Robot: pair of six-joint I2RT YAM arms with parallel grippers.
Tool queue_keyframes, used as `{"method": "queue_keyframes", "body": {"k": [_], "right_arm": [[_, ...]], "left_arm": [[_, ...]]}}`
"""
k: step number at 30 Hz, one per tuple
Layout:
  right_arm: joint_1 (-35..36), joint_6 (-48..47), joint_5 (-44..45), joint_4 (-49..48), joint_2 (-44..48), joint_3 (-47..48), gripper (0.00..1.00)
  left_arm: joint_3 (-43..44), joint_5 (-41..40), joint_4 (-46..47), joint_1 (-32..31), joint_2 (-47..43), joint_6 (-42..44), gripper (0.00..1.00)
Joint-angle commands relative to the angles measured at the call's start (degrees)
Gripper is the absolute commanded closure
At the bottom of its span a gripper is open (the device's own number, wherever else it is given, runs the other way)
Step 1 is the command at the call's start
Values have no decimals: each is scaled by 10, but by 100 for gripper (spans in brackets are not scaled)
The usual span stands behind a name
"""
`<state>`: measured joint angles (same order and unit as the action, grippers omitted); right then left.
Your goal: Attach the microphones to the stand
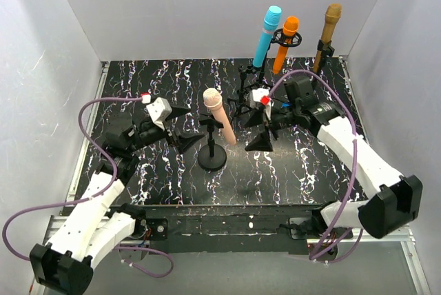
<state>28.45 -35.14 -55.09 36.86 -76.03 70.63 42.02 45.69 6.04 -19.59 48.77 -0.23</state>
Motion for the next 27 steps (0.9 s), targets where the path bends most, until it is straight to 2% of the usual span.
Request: {"method": "queue_keyframes", "body": {"k": [1,2,4,5,7,10,14,18,21,24,27], "right_arm": [[-38,-24,-51,30,66,-41,11],[-58,8,-69,10,83,-58,11],[-112,138,-106,-79,118,-110,10],[-141,248,-118,-160,136,-147,10],[-194,333,-141,-231,178,-208,10],[-249,323,-206,-264,232,-289,10],[-296,302,-151,-290,291,-364,9],[-346,298,-127,-311,301,-381,9],[-364,296,-116,-308,304,-378,9],[-365,285,-114,-300,319,-378,9],[-366,280,-114,-295,331,-381,9]], "left_arm": [[-19,-115,-54,0,-55,-45,2],[-32,-133,-53,0,-67,-65,2],[-53,-159,-57,0,-85,-109,2],[-61,-164,-57,0,-93,-124,2],[-74,-162,-76,0,-104,-146,2],[-95,-130,-74,0,-103,-187,2],[-126,-128,-72,-16,-106,-218,2],[-153,-235,-69,-77,-131,-177,2],[-153,-306,-64,-147,-99,-166,2],[-152,-398,-32,-218,-62,-131,2],[-178,-446,36,-248,-48,-111,2]]}}
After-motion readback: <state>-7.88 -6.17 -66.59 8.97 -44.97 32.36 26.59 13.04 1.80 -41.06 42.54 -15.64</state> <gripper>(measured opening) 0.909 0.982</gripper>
